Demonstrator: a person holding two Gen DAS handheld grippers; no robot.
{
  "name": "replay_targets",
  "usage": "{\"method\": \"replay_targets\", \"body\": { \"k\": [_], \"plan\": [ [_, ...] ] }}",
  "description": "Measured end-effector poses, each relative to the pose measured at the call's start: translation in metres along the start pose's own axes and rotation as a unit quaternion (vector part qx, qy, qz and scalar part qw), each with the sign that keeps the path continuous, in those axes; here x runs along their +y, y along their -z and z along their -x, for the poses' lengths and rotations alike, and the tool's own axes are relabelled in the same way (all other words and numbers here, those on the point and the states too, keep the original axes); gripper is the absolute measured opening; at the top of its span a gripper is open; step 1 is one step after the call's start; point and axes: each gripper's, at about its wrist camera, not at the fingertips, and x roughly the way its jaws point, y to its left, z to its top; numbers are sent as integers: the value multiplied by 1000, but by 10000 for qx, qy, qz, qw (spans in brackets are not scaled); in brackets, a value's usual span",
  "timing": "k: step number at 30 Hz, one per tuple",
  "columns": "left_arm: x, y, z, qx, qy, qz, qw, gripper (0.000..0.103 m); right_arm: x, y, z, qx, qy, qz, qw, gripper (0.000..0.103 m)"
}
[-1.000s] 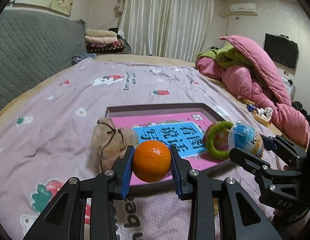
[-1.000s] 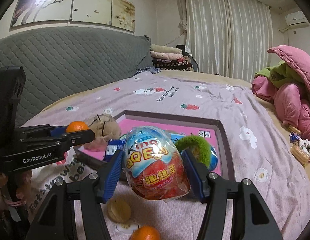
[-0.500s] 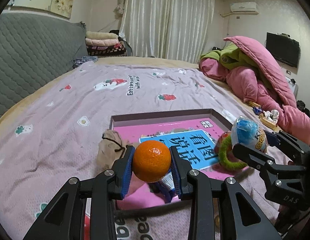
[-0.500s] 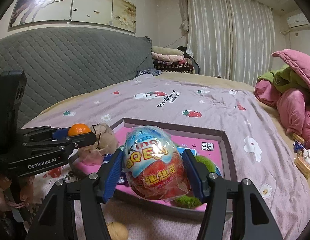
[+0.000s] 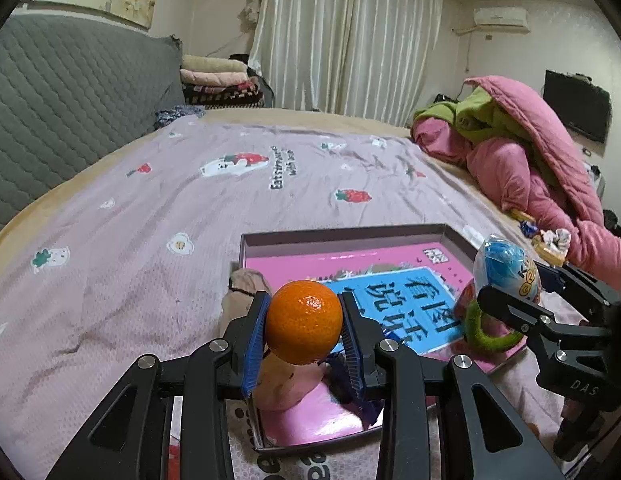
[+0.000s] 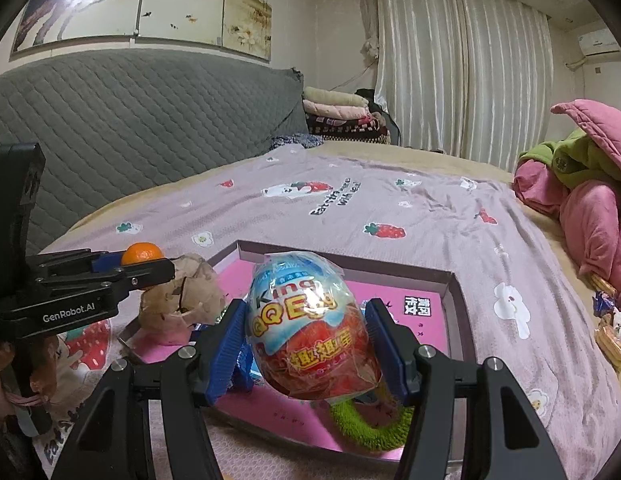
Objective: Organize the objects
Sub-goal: 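Lift and carry the orange with left gripper while right carries the Kinder egg over the tray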
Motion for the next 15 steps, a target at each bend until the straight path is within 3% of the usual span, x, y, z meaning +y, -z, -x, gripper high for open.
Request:
{"method": "replay_targets", "body": {
  "k": [15],
  "plan": [
    [-7,29,-23,401,-25,-130,9991,35,4,21,-23,549,-96,63,9984,61]
  ]
}}
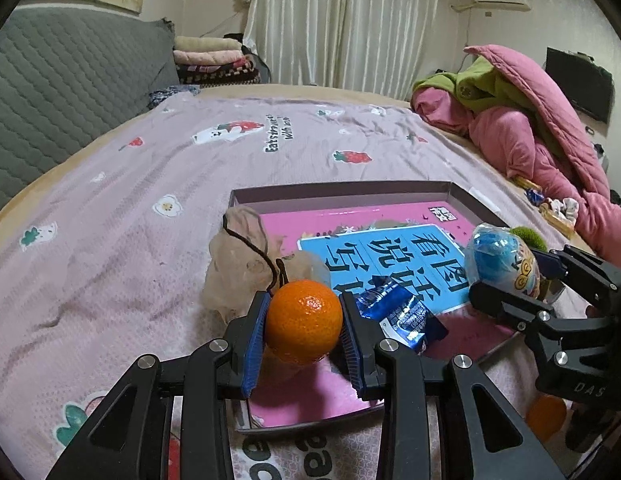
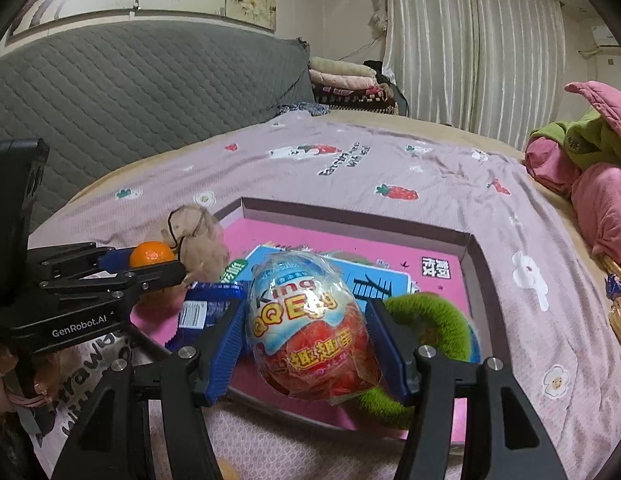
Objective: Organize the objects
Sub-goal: 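Lift and carry the orange with left gripper while right carries the Kinder egg over the tray, then lower the orange beside the mesh bag while right lowers the Kinder egg onto the book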
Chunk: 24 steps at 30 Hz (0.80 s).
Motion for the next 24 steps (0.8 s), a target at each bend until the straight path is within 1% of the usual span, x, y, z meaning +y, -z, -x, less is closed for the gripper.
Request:
{"method": "replay_targets", "body": {
  "k": [3,14,24],
  "plan": [
    [1,1,-3,34,29,62,10000,35,3,3,-3,50,12,40,10000,61],
    [-1,4,-13,94,-95,56,9999,35,2,6,-10,211,50,28,9998,61],
    [-8,7,-14,211,-154,-104,9996,35,1,11,-18,562,113,84,9983,61]
  ]
}}
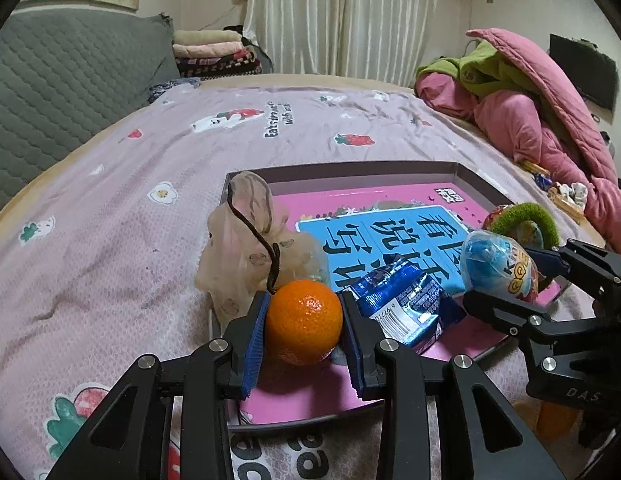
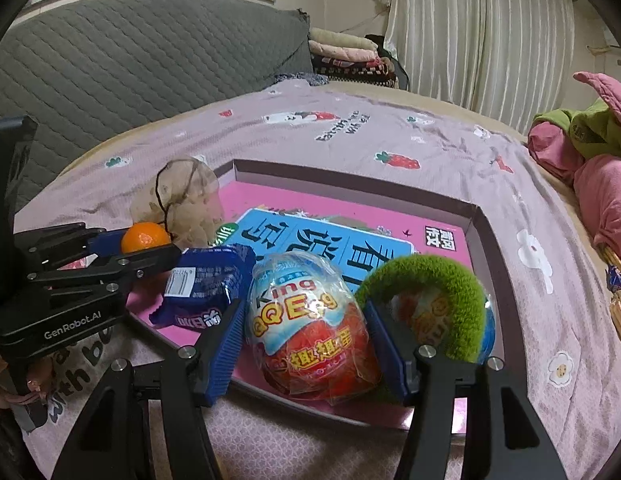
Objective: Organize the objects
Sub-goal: 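Lower the orange beside the mesh bag while right lowers the Kinder egg onto the book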
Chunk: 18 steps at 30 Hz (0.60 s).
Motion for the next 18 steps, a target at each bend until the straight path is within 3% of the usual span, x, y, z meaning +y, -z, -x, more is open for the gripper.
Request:
{"method": "replay_targets", "body": {
  "k": [18],
  "plan": [
    [-7,3,-2,141,-148,-181,9996,35,0,0,-3,96,46,34,9999,61]
  ]
}}
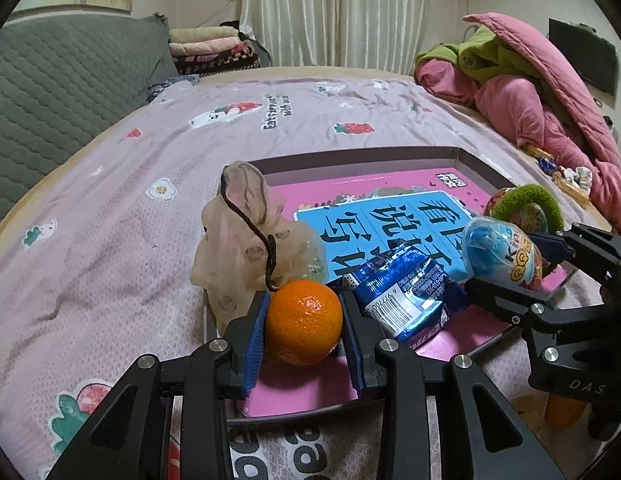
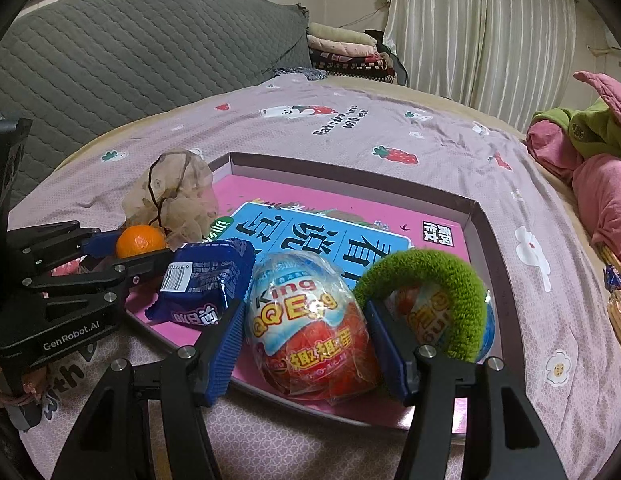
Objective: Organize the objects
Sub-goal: 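Lower the orange beside the mesh bag while right lowers the Kinder egg onto the book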
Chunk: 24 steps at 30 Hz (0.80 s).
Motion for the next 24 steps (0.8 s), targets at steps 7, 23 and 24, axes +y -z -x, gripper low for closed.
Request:
{"method": "replay_targets", "body": {
  "k": [7,23,24],
  "plan": [
    [-2,1,0,11,3,-31,10000,36,-2,0,0,1,-2,-30,10000,61],
    [-4,1,12,-113,24,-94,9999,46,-9,2,2,17,-20,-225,9997,64],
    [-3,1,14,-131,34,-86,9999,47,-9,2,3,6,-11,-233,9997,64]
  ]
}}
